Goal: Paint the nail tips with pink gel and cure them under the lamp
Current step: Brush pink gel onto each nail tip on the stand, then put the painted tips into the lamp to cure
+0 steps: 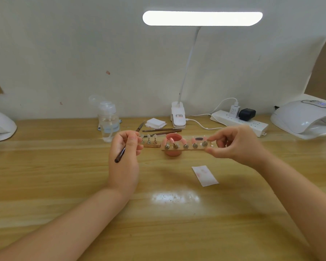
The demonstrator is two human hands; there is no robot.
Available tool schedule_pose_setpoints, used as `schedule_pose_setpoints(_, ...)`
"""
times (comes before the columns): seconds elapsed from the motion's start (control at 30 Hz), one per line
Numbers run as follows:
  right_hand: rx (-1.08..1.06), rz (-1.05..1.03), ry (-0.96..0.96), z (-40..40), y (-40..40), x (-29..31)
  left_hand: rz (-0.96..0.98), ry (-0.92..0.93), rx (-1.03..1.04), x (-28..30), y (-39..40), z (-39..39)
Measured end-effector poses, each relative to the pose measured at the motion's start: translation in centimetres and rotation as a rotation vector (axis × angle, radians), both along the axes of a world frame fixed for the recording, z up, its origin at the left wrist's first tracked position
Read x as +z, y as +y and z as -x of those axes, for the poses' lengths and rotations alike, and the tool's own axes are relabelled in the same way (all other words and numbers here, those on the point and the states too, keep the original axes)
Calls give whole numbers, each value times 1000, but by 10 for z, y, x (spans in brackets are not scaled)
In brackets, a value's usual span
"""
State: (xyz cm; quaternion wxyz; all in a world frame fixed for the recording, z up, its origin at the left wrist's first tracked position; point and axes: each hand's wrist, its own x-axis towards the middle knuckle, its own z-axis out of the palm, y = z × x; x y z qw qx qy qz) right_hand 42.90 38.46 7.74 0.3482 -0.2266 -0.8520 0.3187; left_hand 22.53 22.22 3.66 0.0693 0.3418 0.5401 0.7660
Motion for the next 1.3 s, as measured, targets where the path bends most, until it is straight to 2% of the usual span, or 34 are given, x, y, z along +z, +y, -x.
schedule_pose_setpoints(0.17,-19,-43,215,-18,-2,34,-30,33,-22,8,-1,-5)
schedule_pose_setpoints(0.27,-79,7,246,-42,6,42,-43,52,-98,16,5,-17)
schedule_pose_setpoints(0.4,-242,186,239,-89,25,28,10,26,-292,21,37,-62)
schedule_pose_setpoints(0.53,-439,296,203,-136,45,6,33,-35,-391,25,89,-124)
schedule_pose_setpoints(0.77,-794,291,267,-211,89,-15,149,-151,-572,19,168,-203)
schedule_pose_setpoints(1.0,-1075,275,224,-260,143,-18,174,-283,-534,-5,198,-214)
schedule_pose_setpoints(1.3,-1247,360,314,-249,215,-36,139,-148,-465,-10,203,-210)
